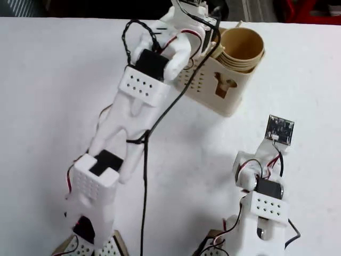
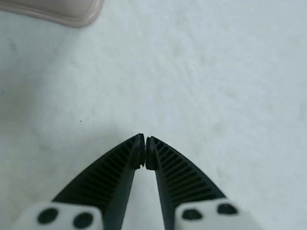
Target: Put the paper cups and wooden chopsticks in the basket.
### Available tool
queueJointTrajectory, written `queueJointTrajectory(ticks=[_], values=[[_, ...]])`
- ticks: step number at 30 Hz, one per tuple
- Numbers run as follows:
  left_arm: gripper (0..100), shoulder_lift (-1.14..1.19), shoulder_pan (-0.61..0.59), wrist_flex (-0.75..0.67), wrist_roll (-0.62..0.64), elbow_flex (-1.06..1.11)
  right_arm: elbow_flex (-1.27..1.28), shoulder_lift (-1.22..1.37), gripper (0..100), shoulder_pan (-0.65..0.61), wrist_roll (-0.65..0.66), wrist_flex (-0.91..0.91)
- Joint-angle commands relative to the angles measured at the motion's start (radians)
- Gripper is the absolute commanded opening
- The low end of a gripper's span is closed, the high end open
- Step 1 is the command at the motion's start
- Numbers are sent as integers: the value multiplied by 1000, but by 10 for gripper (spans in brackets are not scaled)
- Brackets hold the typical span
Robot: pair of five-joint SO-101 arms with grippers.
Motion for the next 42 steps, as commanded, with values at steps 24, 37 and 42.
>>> queueJointTrajectory(ticks=[24,37,42], values=[[23,-639,36,672,-362,-6,-8,-15,18,-1,-3,-12],[23,-852,44,895,-279,-5,-6,-15,18,-1,-3,-12],[23,-934,35,908,-276,32,-2,-15,18,-1,-2,-8]])
